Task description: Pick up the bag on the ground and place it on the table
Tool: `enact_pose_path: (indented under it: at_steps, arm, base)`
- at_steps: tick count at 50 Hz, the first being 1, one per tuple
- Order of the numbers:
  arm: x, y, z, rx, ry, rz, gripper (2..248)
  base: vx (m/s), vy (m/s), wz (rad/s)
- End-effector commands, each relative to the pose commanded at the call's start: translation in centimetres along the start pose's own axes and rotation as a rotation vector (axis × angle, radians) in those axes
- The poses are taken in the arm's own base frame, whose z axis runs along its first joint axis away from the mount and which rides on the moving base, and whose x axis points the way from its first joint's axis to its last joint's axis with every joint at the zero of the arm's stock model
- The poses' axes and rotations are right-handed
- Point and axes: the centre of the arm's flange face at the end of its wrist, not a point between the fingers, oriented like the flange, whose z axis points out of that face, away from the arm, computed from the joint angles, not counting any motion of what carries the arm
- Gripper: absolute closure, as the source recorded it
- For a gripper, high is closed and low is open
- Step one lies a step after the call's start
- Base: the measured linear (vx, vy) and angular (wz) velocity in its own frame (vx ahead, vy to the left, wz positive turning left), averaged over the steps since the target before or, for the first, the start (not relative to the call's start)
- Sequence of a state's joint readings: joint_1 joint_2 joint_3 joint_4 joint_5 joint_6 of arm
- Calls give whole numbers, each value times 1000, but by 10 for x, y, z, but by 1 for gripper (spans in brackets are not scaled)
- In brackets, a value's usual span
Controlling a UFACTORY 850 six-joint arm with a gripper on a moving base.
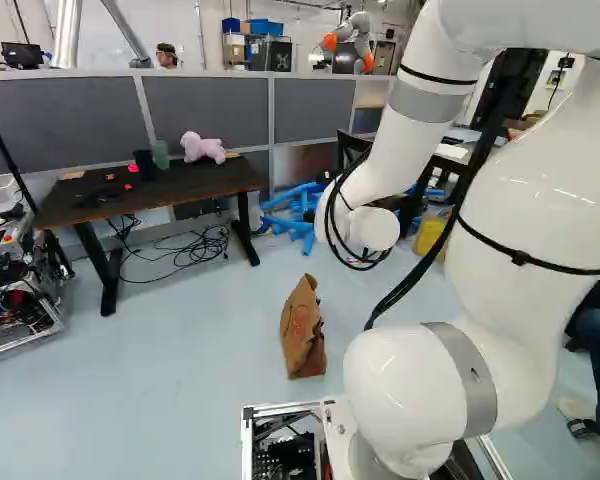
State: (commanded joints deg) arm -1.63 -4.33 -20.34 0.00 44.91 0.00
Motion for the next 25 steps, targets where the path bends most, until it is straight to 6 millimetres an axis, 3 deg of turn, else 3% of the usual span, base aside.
enact_pose_path:
  at_steps: [25]
  arm:
    - [-11,-1,49,1,-128,-1,3]
  base:
    - [0,0,0]
